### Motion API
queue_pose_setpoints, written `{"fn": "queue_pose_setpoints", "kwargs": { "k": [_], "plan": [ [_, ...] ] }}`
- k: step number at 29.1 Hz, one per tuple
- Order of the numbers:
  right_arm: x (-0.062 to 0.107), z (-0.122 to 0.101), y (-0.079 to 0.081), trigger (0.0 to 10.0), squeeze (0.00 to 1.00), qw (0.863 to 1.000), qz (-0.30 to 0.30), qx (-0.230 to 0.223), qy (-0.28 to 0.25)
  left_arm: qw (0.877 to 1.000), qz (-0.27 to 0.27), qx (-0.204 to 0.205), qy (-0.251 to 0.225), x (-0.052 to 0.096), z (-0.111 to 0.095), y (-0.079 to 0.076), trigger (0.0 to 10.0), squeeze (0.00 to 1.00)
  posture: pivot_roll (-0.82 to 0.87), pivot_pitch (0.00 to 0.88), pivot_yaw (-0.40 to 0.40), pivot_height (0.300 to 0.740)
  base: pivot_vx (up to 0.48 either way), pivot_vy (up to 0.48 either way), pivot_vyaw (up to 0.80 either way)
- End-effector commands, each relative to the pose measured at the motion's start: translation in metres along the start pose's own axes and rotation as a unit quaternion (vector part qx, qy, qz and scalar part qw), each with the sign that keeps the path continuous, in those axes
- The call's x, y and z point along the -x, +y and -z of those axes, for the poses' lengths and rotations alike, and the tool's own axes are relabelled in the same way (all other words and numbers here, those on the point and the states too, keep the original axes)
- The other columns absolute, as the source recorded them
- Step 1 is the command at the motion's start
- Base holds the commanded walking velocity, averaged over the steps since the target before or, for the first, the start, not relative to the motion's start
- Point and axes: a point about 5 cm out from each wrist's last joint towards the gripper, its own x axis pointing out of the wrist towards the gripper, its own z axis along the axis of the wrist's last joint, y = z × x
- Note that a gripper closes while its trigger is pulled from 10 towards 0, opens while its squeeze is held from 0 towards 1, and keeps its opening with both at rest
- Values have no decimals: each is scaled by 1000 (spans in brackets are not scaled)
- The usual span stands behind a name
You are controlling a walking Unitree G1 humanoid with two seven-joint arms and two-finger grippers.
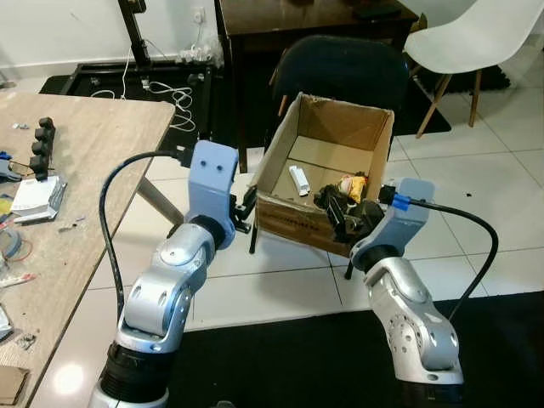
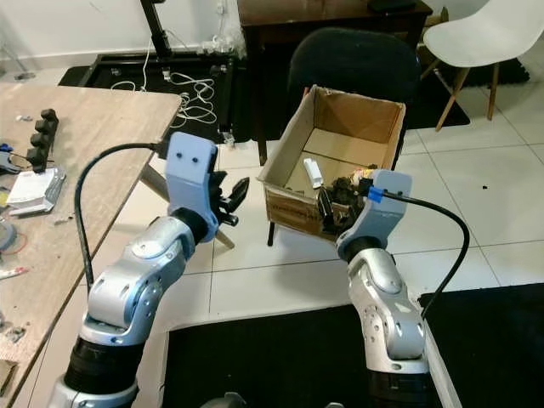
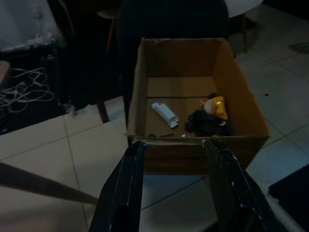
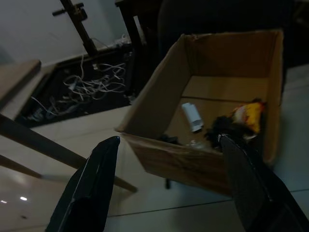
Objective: Picking trash to rubbish bin
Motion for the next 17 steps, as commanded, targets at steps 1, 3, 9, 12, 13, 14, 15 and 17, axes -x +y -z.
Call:
{"fn": "queue_pose_setpoints", "kwargs": {
  "k": [1,3,9,12,13,14,15,17],
  "plan": [
    [1,0,4,10000,0,1000,-13,23,3,1000,-5,8,9,2,7,0,10000,0,61,169,50,740,0,0,800],
    [1,0,7,10000,0,999,-20,34,6,1000,-7,12,11,3,7,-1,10000,0,65,165,43,740,0,0,800],
    [-2,2,11,10000,0,999,-29,36,9,998,-33,20,54,4,16,5,10000,0,79,161,31,740,0,0,800],
    [-6,2,18,10000,0,999,-42,34,10,997,-50,19,63,10,18,10,10000,0,96,155,10,740,0,0,800],
    [-6,2,19,10000,0,998,-45,33,10,996,-55,22,67,11,19,11,10000,0,96,155,10,740,0,0,800],
    [-6,2,19,10000,0,998,-45,33,10,996,-55,22,67,11,19,11,10000,0,96,155,10,740,0,0,800],
    [-7,2,20,10000,0,998,-46,33,10,996,-58,24,69,12,20,11,10000,0,96,155,10,740,0,0,800],
    [-8,3,21,10000,0,998,-48,31,10,995,-66,32,73,13,21,13,10000,0,96,155,10,740,0,0,800]
  ]
}}
